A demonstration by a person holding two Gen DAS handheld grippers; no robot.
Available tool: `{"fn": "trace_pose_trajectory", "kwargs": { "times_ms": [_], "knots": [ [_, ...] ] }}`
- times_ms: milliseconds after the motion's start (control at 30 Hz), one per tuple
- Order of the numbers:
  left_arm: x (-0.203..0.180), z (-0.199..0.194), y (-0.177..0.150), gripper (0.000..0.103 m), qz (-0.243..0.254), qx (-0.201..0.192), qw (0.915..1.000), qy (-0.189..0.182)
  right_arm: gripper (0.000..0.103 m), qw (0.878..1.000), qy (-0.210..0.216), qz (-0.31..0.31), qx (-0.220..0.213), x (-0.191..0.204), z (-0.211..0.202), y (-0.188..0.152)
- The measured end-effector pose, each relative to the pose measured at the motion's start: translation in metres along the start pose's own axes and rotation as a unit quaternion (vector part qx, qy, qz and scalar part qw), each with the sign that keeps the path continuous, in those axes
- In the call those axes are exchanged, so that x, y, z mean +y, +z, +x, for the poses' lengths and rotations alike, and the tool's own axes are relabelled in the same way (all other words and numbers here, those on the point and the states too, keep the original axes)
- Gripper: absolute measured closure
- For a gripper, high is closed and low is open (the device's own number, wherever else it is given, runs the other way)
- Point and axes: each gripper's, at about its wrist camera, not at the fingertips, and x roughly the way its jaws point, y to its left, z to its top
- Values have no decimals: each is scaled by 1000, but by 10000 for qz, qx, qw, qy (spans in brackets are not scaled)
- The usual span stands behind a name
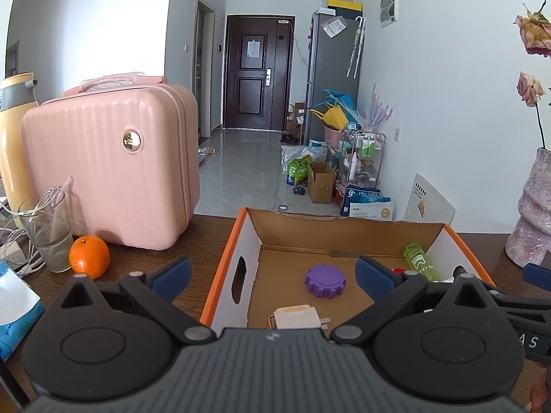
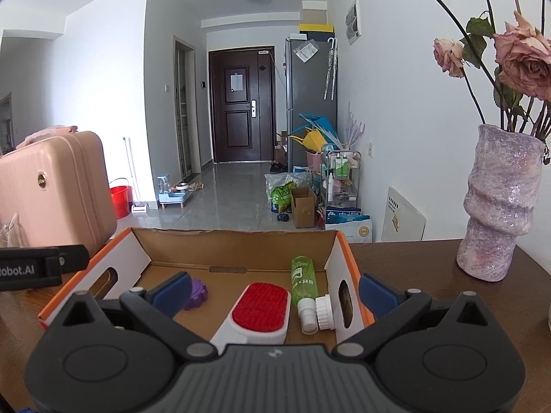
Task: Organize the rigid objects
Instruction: 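Withdraw both open grippers up and away from the box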
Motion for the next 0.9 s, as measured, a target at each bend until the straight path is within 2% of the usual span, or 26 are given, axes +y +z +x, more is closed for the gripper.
{"fn": "trace_pose_trajectory", "kwargs": {
  "times_ms": [900],
  "knots": [
    [13,-73,-33,0,108,-31,9999,-49,0,9994,56,-142,-301,-3,-93,-28]
  ]
}}
